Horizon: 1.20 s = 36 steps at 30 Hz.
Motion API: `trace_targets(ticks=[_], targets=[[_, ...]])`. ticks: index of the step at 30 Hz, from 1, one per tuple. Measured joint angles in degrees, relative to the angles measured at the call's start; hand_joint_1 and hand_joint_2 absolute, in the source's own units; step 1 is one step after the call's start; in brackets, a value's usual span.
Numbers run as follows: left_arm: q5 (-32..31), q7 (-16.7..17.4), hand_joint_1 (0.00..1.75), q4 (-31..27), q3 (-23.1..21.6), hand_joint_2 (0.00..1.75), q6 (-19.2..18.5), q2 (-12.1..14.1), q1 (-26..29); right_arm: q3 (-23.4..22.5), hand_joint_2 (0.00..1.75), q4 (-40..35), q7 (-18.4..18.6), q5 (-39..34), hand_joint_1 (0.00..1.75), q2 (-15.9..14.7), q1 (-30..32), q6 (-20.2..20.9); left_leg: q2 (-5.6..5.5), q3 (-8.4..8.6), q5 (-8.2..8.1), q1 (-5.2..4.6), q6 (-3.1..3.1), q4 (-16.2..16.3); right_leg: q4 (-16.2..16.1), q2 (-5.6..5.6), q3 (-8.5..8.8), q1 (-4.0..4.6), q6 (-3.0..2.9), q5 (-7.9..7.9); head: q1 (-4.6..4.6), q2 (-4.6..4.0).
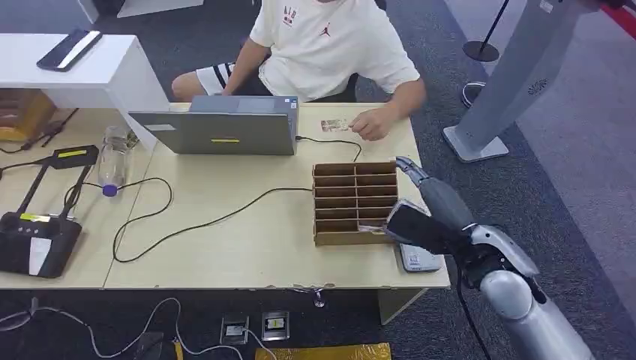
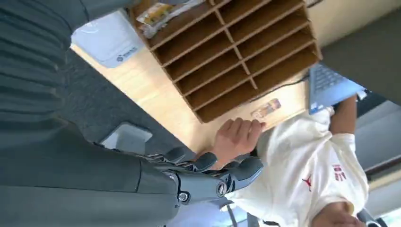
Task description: Pass the card to the sensor for recognition and then transmit it.
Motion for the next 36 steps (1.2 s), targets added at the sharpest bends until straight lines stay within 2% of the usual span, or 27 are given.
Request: trace_targets(ticks=[10, 26, 27, 28, 29, 30, 31, 32, 36], targets=[[0.0, 0.6, 0.0, -0.1, 0.0, 0.0, 0.0, -0.1, 0.0, 2.5, 1.75, -2.4, 1.1, 13.1, 0.0, -2.5, 3.8, 0.2, 0.01, 0.01, 0.0, 0.0, -0.01, 0.0, 0.0, 0.01, 0.0, 0.0, 0.0, 0.0, 0.0, 0.0], [-0.1, 1.1, 0.0, -0.2, 0.0, 0.0, 0.0, -0.1, 0.0, 3.7, 1.75, -2.4, 1.7, 14.4, 0.0, -2.9, 4.2, -0.1, 0.01, 0.01, 0.0, 0.0, -0.01, 0.0, 0.0, 0.01, 0.01, 0.0, 0.0, 0.0, 0.0, 0.0], [-1.4, 3.6, 0.0, -0.4, 0.0, 0.0, -0.9, 0.7, 0.0, 4.2, 1.75, -2.3, 2.7, 15.5, 0.0, -3.0, 4.4, -0.8, 0.0, -0.01, 0.0, 0.02, -0.01, 0.0, 0.0, 0.01, 0.01, 0.01, 0.0, 0.0, 0.02, 0.0], [-1.6, 4.2, 0.0, -0.5, -0.1, 0.0, -1.4, 1.1, 0.0, 4.3, 1.75, -2.3, 2.9, 15.7, 0.0, -3.0, 4.4, -1.0, 0.01, -0.02, 0.0, 0.03, -0.01, 0.0, 0.0, 0.01, 0.01, 0.02, -0.01, 0.0, 0.04, 0.0], [-2.1, 5.1, 0.0, -0.8, -0.6, 0.0, -2.8, 3.7, -0.2, 5.3, 1.75, -1.8, 3.5, 17.8, 0.0, -2.9, 4.4, -2.7, 0.03, 0.0, -0.01, 0.09, -0.02, 0.0, 0.0, 0.04, -0.01, 0.08, -0.02, -0.01, -0.02, 0.0], [-2.3, 5.1, 0.0, -1.0, -0.9, 0.0, -2.8, 5.2, -0.2, 6.0, 1.75, -1.3, 3.6, 19.1, 0.0, -2.8, 4.3, -3.8, 0.01, -0.01, 0.0, 0.1, -0.02, 0.0, 0.0, -0.01, -0.01, 0.09, -0.04, -0.02, 0.0, 0.0], [-2.7, 5.1, 0.0, -1.4, -1.1, 0.0, -2.2, 5.8, -0.2, 7.3, 1.75, -0.2, 3.7, 21.2, 0.0, -2.4, 4.3, -5.8, -0.01, -0.04, 0.0, 0.1, -0.02, 0.0, 0.0, -0.03, 0.01, 0.09, -0.05, -0.03, 0.0, 0.0], [-3.0, 5.2, 0.0, -2.2, -1.6, 0.0, -2.3, 6.4, -0.3, 9.3, 1.75, 3.0, 3.2, 23.4, 0.0, -1.0, 3.8, -10.1, 0.0, -0.04, 0.0, 0.08, -0.02, 0.0, 0.0, 0.01, 0.01, 0.08, -0.05, -0.03, 0.02, 0.0], [-3.2, 5.2, 0.0, -2.7, -1.8, 0.0, -2.1, 6.8, -0.3, 10.5, 1.75, 7.2, 2.0, 24.0, 0.0, 0.5, 2.8, -13.8, -0.01, -0.04, 0.0, 0.09, -0.02, 0.0, 0.0, -0.04, 0.01, 0.09, -0.05, -0.03, 0.0, 0.0]])
